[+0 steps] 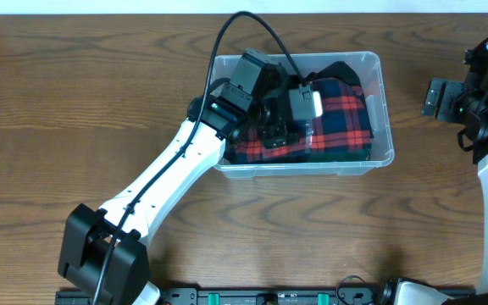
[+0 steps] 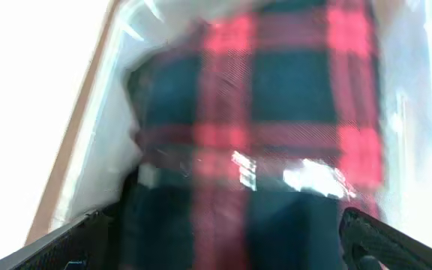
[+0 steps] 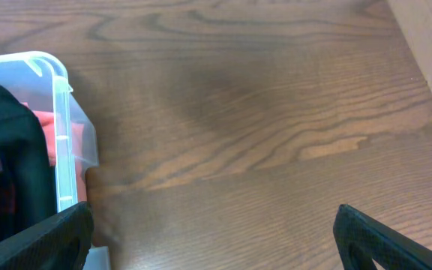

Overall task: Pack container
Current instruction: 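Lower the plaid shirt into the bin, release and press it flat, then withdraw the left gripper from the bin to the left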

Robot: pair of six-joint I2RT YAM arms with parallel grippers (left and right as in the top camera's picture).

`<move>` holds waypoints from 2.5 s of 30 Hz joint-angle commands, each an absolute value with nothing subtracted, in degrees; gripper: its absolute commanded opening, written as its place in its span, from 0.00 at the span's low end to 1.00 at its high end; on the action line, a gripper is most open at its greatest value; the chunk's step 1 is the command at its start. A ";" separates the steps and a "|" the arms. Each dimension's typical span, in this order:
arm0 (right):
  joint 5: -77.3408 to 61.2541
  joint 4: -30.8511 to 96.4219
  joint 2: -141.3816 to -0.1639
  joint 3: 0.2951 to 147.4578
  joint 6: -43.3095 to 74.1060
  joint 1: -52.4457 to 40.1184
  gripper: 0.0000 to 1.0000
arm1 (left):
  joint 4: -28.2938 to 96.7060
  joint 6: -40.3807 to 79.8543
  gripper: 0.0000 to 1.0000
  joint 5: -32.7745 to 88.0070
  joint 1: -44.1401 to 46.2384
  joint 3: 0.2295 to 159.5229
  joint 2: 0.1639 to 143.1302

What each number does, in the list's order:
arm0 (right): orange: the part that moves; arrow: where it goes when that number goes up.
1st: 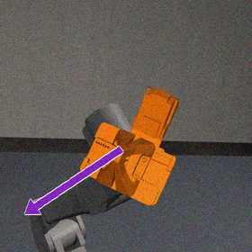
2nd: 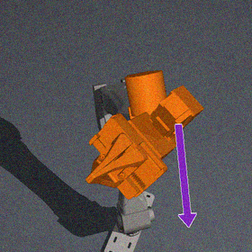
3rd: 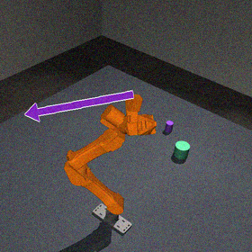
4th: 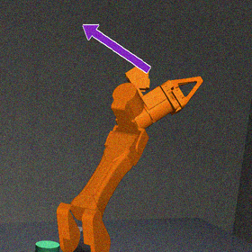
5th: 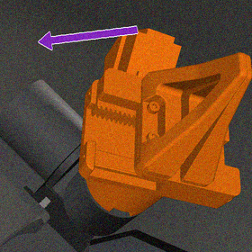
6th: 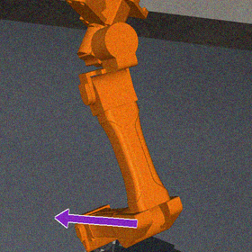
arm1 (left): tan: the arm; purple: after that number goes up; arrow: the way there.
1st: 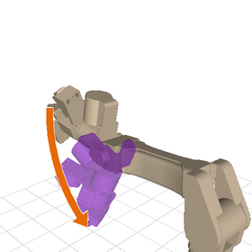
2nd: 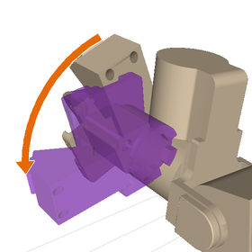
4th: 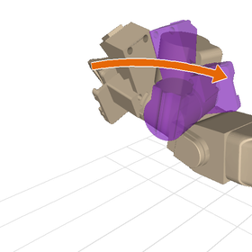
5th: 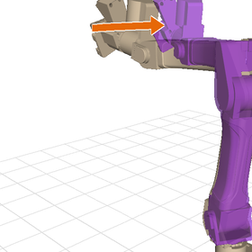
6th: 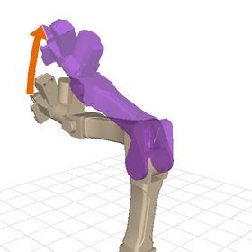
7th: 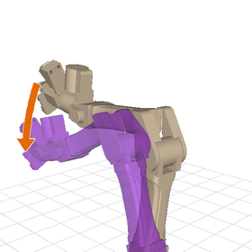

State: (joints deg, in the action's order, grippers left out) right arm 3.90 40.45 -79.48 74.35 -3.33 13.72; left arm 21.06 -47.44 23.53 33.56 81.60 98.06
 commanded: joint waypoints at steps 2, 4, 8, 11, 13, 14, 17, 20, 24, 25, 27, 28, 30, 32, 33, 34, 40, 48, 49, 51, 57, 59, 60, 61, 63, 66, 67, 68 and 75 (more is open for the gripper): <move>4.27 40.34 -78.76 74.78 -2.83 13.96 0.99 | 16.80 -36.45 0.98 23.29 33.82 82.65 97.30; 4.27 40.34 -78.76 74.78 -2.83 13.96 0.99 | 14.76 -32.73 0.98 23.29 33.82 82.63 97.32; 4.27 40.34 -78.76 74.78 -2.83 13.96 0.99 | 13.54 -30.94 0.26 23.29 33.82 82.63 97.67; 4.27 40.34 -78.76 74.78 -2.83 13.96 0.99 | 13.50 -30.96 0.06 23.29 33.82 82.63 98.48; 4.27 40.34 -78.76 74.78 -2.83 13.96 0.99 | 13.32 -30.96 0.06 23.29 33.82 82.63 99.31; 4.27 40.34 -78.76 74.78 -2.83 13.96 0.99 | 13.13 -30.96 0.06 23.29 33.82 82.63 99.79; 4.27 40.34 -78.76 74.78 -2.83 13.96 0.99 | 12.34 -30.96 0.06 23.29 33.82 82.63 102.00; 4.27 40.34 -78.76 74.78 -2.83 13.96 0.99 | 11.62 -30.96 0.06 23.31 33.82 82.63 104.53; 4.27 40.34 -78.76 74.78 -2.83 13.96 0.99 | 11.46 -30.96 0.06 23.29 33.74 82.63 108.75; 4.27 40.34 -78.76 74.78 -2.83 13.96 0.99 | 11.46 -30.96 0.06 23.31 33.67 82.63 110.10; 4.27 40.34 -78.76 74.78 -2.83 13.96 0.99 | 11.51 -30.96 0.06 23.31 33.43 82.63 112.88; 4.27 40.34 -78.76 74.78 -2.83 13.96 0.99 | 11.51 -30.96 0.06 23.31 33.39 82.63 113.75; 4.27 40.34 -78.76 74.78 -2.83 13.96 0.99 | 11.44 -30.96 0.06 23.31 33.15 82.63 115.77; 4.27 40.34 -78.76 74.78 -2.83 13.96 0.99 | 11.42 -30.96 0.06 23.31 33.06 82.63 116.11; 4.27 40.34 -78.76 74.78 -2.83 13.96 0.99 | 11.00 -30.96 0.06 23.31 33.06 82.65 115.90; 4.27 40.34 -78.76 74.78 -2.83 13.96 0.99 | 10.26 -30.96 0.06 23.31 33.06 82.65 115.26; 4.27 40.34 -78.76 74.78 -2.83 13.96 0.99 | 3.75 -29.21 0.06 23.29 33.06 82.65 106.85; 4.27 40.34 -78.76 74.78 -2.83 13.96 0.99 | 4.19 -24.75 0.13 23.24 28.82 82.65 99.24; 4.27 40.34 -78.76 74.78 -2.83 13.96 0.99 | 4.19 -23.27 0.13 23.24 27.86 82.65 98.98; 4.27 40.34 -78.76 74.78 -2.83 13.96 0.99 | 4.21 -19.07 0.17 23.27 25.02 82.65 98.19; 4.27 40.34 -78.76 74.78 -2.83 13.96 0.99 | 4.21 -14.24 0.98 23.27 14.50 82.65 95.37; 4.27 40.34 -78.76 74.78 -2.83 13.96 0.99 | 4.19 -14.24 0.98 23.27 10.92 82.65 94.80; 4.27 40.34 -78.76 74.78 -2.83 13.96 0.99 | 4.21 -14.24 0.98 23.27 8.99 82.65 94.72; 4.27 40.34 -78.76 74.78 -2.83 13.96 0.99 | 4.21 -14.24 0.98 23.27 7.14 82.65 94.72; 4.27 40.34 -78.76 74.78 -2.83 13.96 0.99 | 5.02 -14.24 0.98 23.27 4.16 82.63 94.72; 4.27 40.34 -78.76 74.78 -2.83 13.96 0.99 | 8.29 -14.26 0.98 23.27 0.16 82.63 94.72; 4.27 40.34 -78.76 74.78 -2.83 13.96 0.99 | 9.43 -14.26 0.98 23.27 -0.91 82.63 94.72; 4.27 40.34 -78.76 74.78 -2.83 13.96 0.99 | 10.52 -14.26 0.98 23.27 -1.85 82.63 94.74; 4.27 40.34 -78.76 74.78 -2.83 13.96 0.99 | 14.61 -14.26 0.98 23.27 -5.10 82.63 94.74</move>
State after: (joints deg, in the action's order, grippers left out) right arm 3.90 40.42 -79.48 74.35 -3.36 13.72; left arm 14.00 -14.79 23.35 -4.47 82.72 95.77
